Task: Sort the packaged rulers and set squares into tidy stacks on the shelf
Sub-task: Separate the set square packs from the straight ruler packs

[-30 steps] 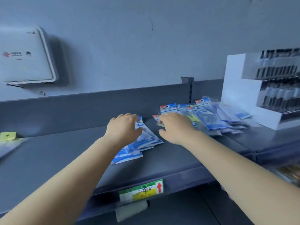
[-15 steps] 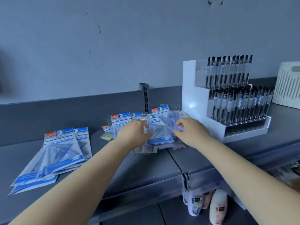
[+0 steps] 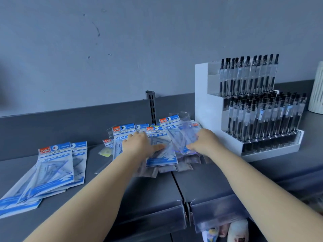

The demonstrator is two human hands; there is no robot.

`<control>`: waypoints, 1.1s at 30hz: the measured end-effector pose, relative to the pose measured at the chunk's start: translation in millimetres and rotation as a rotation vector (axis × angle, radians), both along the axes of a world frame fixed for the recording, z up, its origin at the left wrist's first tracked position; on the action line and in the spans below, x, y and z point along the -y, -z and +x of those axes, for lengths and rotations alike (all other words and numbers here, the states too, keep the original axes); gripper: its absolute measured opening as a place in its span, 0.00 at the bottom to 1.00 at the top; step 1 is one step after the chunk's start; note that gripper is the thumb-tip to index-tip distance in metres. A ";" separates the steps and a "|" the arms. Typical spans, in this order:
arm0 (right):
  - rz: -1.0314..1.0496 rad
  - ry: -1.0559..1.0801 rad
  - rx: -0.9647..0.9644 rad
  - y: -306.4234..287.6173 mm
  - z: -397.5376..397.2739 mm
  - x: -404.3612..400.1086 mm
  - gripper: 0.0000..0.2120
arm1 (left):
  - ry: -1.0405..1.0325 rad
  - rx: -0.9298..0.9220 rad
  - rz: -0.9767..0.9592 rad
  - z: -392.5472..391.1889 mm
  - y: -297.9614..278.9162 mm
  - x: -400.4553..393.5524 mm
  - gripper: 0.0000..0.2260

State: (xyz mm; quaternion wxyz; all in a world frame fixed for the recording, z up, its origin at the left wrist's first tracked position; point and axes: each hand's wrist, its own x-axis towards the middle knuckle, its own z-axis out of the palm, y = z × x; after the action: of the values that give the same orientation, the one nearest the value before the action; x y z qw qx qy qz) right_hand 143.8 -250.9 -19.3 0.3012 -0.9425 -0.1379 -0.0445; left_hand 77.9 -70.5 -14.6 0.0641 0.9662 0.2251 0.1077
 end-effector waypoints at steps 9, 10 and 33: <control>0.444 -0.065 0.095 -3.4 -4.0 -4.5 0.09 | -0.046 0.141 -0.458 -6.1 -9.7 -15.1 0.19; 0.522 -0.087 0.072 -5.9 -6.5 -6.1 0.09 | -0.047 0.187 -0.506 -6.8 -10.5 -16.5 0.19; 0.770 -0.612 -0.496 -42.8 -158.6 -196.9 0.09 | -0.168 0.734 -0.555 -164.1 -35.6 -204.0 0.08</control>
State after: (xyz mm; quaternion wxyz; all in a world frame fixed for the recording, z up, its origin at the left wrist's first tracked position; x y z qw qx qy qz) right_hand -14.8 -54.0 23.5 0.6468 -0.6633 -0.3042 0.2215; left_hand -86.2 133.5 20.9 0.3865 0.7890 0.2854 0.3830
